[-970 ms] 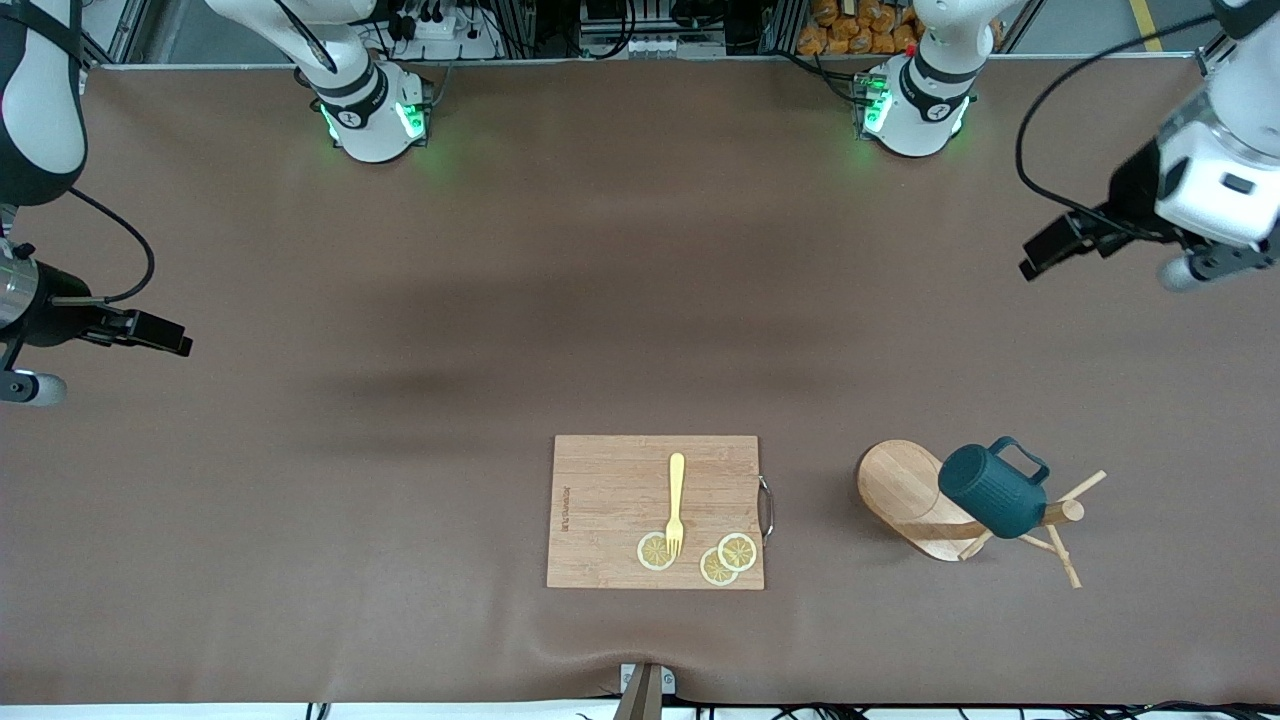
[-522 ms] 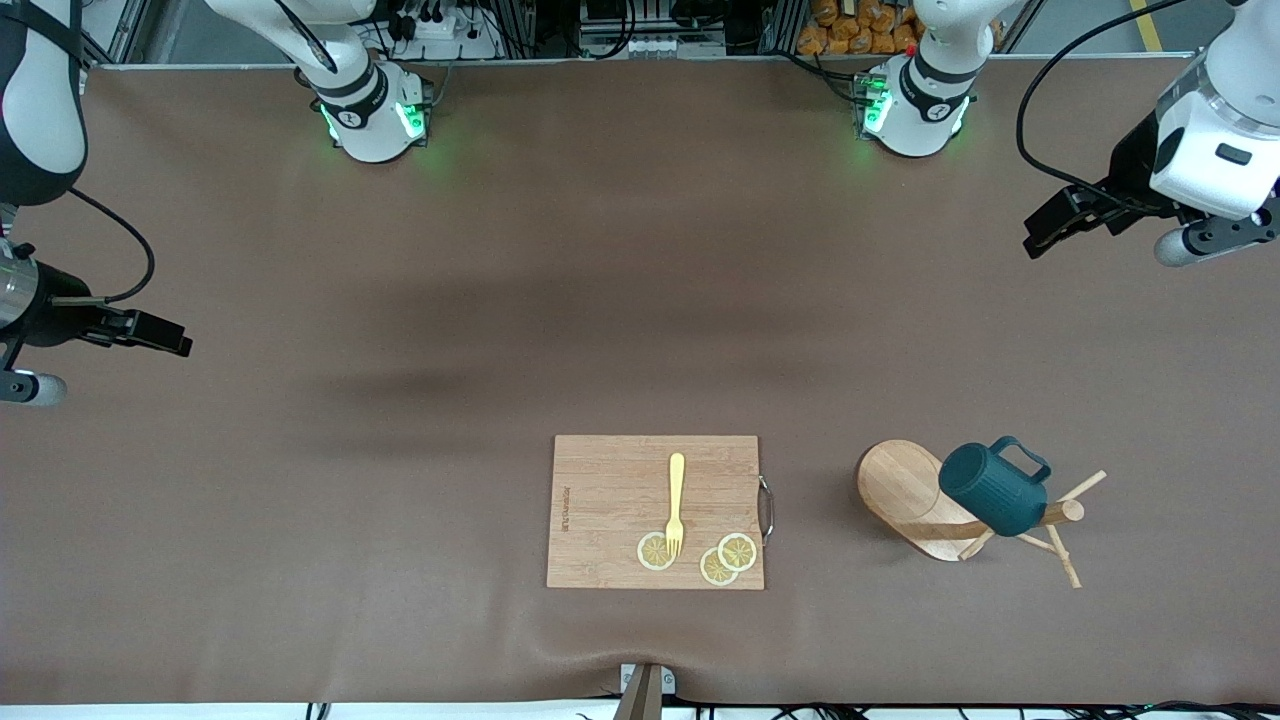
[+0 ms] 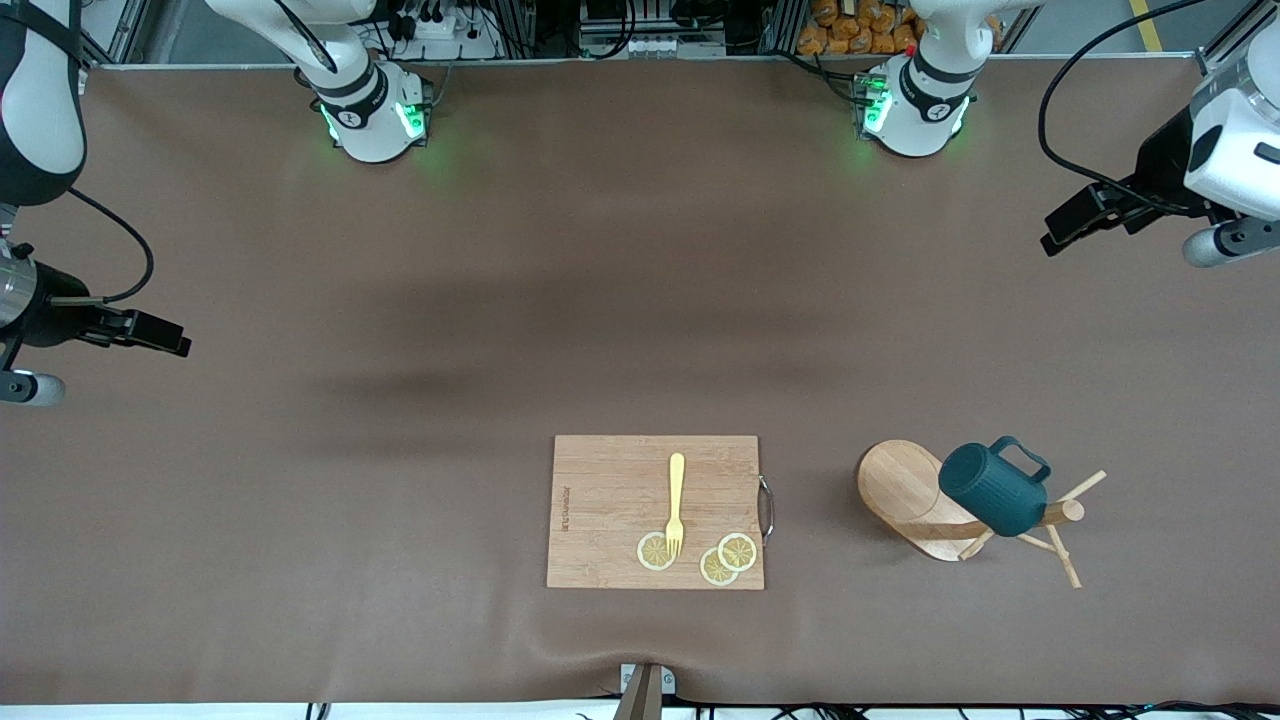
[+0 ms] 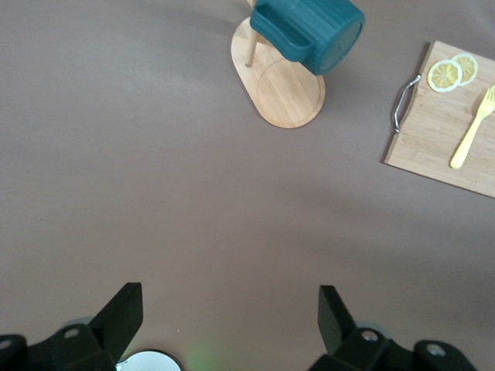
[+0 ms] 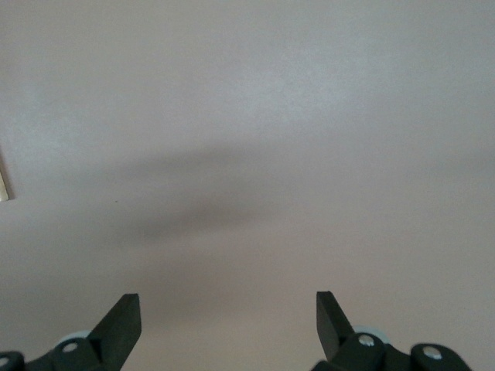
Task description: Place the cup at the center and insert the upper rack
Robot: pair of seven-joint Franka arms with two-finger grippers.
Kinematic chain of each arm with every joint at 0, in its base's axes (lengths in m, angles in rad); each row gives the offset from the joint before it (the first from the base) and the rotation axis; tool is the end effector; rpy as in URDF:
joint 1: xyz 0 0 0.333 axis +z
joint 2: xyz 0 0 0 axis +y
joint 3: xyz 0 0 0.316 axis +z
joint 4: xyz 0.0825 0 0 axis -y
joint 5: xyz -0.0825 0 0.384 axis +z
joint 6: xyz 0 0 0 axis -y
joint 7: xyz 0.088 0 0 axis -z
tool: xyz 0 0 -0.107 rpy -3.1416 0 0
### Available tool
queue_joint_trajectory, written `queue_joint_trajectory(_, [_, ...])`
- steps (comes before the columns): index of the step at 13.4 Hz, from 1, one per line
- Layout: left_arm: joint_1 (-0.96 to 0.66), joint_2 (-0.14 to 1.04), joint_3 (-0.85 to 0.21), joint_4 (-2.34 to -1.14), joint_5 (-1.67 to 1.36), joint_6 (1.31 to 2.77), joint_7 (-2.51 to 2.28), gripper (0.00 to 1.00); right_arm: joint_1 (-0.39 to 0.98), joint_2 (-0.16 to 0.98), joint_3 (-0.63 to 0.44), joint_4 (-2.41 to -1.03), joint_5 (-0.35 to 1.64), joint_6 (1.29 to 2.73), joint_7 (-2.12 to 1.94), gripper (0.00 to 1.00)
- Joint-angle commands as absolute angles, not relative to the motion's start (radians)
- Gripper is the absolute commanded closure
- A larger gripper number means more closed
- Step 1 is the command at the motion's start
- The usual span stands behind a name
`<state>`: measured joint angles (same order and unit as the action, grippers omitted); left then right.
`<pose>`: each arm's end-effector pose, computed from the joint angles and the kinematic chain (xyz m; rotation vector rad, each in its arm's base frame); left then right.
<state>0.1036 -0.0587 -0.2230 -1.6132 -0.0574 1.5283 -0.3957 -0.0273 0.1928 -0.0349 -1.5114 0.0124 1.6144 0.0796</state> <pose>0.5270 -0.0733 0.6321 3.0758 0.4259 -0.0591 0.6101 -0.0349 0.5436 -3.1256 0.2232 0.1407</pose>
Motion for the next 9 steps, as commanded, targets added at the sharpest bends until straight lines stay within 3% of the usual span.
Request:
queue_joint_trajectory(1, [0.037, -0.017, -0.175, -1.591, -0.026, 1.511, -0.384, 0.0, -0.025, 0.179, -0.037, -1.517, -0.003, 1.615, 0.077, 0.0])
queue_joint_trajectory(9, [0.029, -0.003, -0.123, -1.583, 0.058, 1.516, -0.126, 0.0, -0.023, 0.178, -0.035, -1.517, -0.002, 1.617, 0.077, 0.0])
